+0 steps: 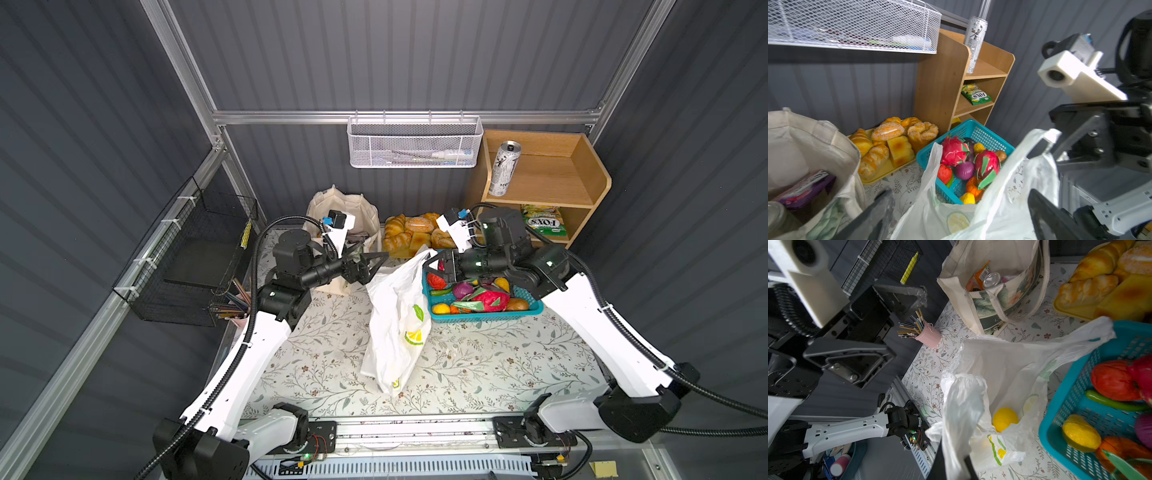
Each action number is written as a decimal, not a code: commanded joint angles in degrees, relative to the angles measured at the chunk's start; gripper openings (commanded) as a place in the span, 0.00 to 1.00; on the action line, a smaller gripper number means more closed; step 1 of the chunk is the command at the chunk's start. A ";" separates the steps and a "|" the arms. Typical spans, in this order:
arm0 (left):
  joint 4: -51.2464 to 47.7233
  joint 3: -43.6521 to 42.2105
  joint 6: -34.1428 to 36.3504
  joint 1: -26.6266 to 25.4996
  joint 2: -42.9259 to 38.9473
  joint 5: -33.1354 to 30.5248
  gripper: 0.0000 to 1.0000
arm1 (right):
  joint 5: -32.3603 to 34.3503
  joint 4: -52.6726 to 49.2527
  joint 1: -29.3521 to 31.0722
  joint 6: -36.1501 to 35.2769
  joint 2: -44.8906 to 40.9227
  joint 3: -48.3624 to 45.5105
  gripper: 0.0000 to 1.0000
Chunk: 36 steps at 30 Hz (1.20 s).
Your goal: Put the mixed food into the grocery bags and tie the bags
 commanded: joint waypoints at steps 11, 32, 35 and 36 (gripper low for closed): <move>4.66 -3.41 2.63 -10.94 2.29 -8.32 1.00 | 3.72 -1.21 2.42 0.64 4.93 4.81 0.00; 12.57 -7.86 0.07 -17.37 8.55 -19.66 0.88 | 4.69 -0.95 2.32 0.25 3.37 5.57 0.00; 14.71 -10.11 -1.30 -17.37 8.28 -23.04 0.66 | 7.12 -0.53 2.28 0.56 2.28 5.58 0.00; 15.31 -10.59 -1.83 -17.37 8.31 -23.83 0.61 | 7.22 -0.35 2.25 0.66 1.93 5.59 0.00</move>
